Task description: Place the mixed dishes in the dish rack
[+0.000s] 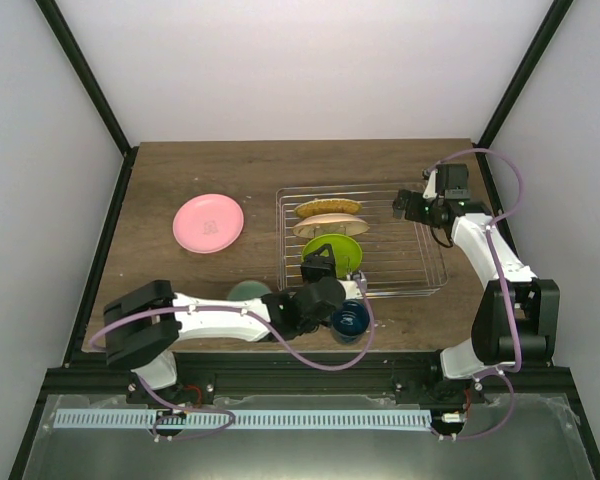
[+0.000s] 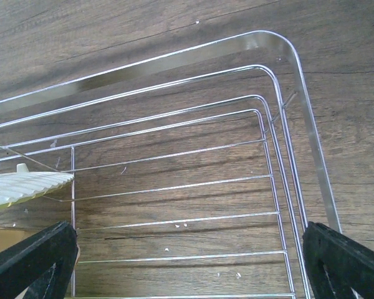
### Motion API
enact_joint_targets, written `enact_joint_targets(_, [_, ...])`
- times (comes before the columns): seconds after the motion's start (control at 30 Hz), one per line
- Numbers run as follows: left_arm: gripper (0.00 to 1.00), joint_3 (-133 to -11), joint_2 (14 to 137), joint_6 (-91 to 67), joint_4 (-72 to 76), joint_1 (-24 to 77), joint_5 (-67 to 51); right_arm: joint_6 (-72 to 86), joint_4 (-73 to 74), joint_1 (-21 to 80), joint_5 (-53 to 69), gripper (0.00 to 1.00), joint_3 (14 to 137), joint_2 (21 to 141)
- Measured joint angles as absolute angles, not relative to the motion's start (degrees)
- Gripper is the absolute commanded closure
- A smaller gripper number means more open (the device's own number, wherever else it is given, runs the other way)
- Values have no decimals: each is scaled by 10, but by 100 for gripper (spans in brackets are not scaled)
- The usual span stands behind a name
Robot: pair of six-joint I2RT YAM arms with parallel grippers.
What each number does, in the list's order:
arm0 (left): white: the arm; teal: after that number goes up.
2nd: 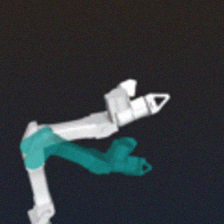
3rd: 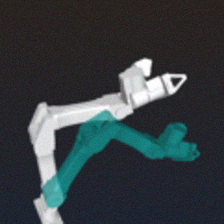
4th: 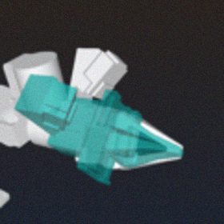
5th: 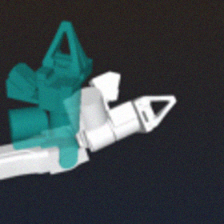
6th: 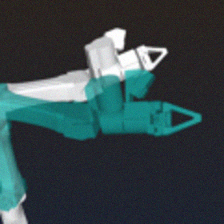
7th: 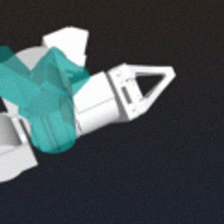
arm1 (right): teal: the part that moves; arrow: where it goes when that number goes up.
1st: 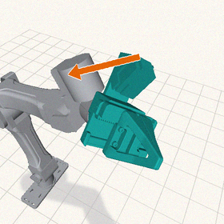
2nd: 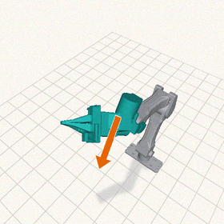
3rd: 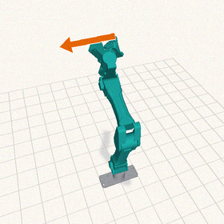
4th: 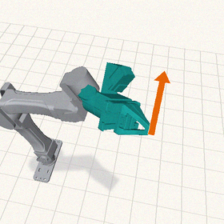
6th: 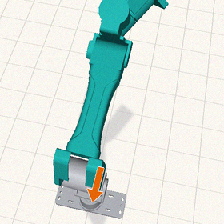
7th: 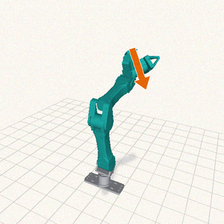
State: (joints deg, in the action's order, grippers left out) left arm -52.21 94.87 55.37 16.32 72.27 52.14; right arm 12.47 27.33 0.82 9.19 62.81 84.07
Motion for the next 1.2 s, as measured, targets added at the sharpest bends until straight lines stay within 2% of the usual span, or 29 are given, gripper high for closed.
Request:
enact_joint_targets(0.23, [37, -532, 869, 515, 117, 740, 506, 125, 274, 8, 92, 0, 628, 841])
enact_joint_targets(0.37, [34, -569, 794, 444, 79, 709, 491, 125, 274, 8, 93, 0, 628, 841])
enact_joint_targets(0.5, [32, -632, 710, 295, 0, 574, 435, 125, 274, 8, 94, 0, 628, 841])
enact_joint_targets(0.63, [31, -644, 634, 157, -68, 420, 383, 125, 274, 8, 95, 0, 628, 841])
enact_joint_targets(0.73, [30, -645, 607, 75, -123, 353, 345, 124, 274, 8, 98, 0, 628, 841])
enact_joint_targets(1.0, [32, -620, 630, -82, -202, 149, 159, 125, 274, 8, 101, 0, 628, 841])
enact_joint_targets(1.2, [32, -589, 683, -153, -202, 51, 35, 124, 274, 8, 103, 0, 628, 841])
